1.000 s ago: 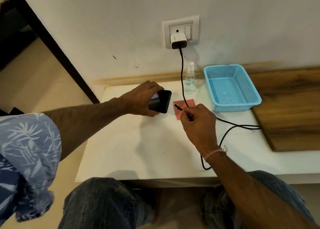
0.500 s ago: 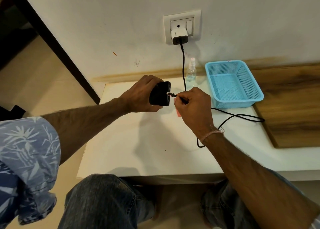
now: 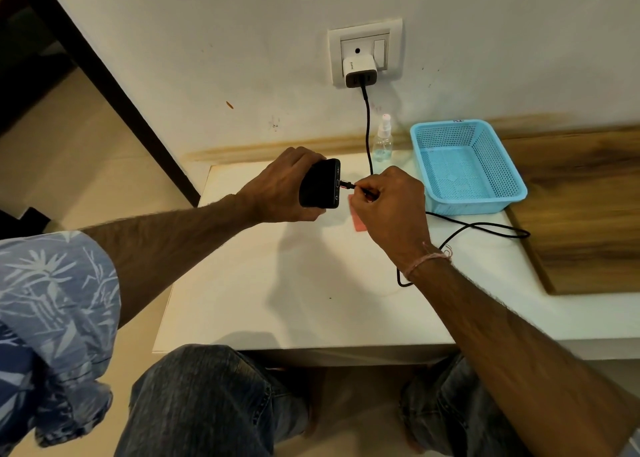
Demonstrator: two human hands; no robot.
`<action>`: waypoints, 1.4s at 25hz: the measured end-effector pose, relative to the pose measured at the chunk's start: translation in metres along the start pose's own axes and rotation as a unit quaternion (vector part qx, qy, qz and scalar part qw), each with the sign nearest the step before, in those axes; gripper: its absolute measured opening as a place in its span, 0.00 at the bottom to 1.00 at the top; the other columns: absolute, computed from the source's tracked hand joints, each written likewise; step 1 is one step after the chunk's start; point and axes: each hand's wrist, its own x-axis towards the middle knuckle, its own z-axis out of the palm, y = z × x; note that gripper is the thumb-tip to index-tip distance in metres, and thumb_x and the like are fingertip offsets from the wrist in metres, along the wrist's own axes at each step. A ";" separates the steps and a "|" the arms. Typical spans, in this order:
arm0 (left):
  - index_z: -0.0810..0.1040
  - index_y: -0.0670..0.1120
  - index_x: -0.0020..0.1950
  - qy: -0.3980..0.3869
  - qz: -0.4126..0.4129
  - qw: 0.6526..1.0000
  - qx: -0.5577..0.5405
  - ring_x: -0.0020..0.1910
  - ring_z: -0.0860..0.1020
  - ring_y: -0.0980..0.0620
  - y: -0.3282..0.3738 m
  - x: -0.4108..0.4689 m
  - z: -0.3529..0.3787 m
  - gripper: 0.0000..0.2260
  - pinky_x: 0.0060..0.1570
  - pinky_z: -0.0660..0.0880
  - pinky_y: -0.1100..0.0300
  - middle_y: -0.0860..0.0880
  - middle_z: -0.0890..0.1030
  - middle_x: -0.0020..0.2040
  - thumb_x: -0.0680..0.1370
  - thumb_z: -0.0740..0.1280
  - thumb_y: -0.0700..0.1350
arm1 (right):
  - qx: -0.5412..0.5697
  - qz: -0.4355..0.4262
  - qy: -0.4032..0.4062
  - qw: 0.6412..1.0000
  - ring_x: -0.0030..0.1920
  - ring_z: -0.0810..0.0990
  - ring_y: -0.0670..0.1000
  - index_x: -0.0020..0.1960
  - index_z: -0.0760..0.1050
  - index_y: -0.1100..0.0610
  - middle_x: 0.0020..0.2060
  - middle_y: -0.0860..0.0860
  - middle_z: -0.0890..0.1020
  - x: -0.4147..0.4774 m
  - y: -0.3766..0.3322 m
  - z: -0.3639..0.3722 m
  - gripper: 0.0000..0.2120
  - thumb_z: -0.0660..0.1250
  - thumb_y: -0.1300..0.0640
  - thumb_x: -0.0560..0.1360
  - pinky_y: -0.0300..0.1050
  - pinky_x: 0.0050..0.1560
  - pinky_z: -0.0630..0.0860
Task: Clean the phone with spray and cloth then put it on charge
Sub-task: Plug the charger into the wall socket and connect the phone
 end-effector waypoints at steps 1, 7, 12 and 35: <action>0.73 0.38 0.68 -0.001 -0.001 1.000 0.001 0.57 0.75 0.41 0.000 0.000 0.000 0.36 0.57 0.71 0.57 0.41 0.78 0.61 0.65 0.81 0.51 | -0.004 -0.002 -0.003 1.000 0.38 0.79 0.54 0.46 0.85 0.58 0.38 0.56 0.80 0.001 0.000 0.000 0.07 0.69 0.57 0.73 0.46 0.42 0.77; 0.73 0.37 0.67 0.001 -0.001 1.000 0.011 0.57 0.75 0.41 0.003 -0.001 -0.001 0.36 0.56 0.75 0.49 0.41 0.78 0.60 0.65 0.81 0.51 | -0.046 -0.015 -0.029 0.998 0.41 0.80 0.54 0.48 0.85 0.59 0.42 0.56 0.82 0.007 -0.002 -0.005 0.09 0.69 0.56 0.74 0.48 0.46 0.78; 0.74 0.38 0.66 0.002 -0.003 1.000 0.024 0.55 0.76 0.41 0.006 0.001 0.002 0.35 0.54 0.76 0.47 0.42 0.79 0.59 0.64 0.80 0.52 | -0.081 -0.018 -0.049 0.995 0.41 0.81 0.53 0.46 0.85 0.58 0.41 0.55 0.83 0.014 -0.006 -0.009 0.09 0.67 0.56 0.73 0.46 0.45 0.78; 0.75 0.39 0.64 -0.019 -0.006 0.995 0.103 0.49 0.75 0.41 0.010 0.005 0.006 0.35 0.52 0.74 0.49 0.41 0.80 0.55 0.64 0.78 0.57 | -0.064 0.004 -0.094 0.993 0.41 0.81 0.52 0.45 0.85 0.59 0.40 0.54 0.85 0.017 0.006 -0.004 0.09 0.67 0.58 0.74 0.47 0.50 0.78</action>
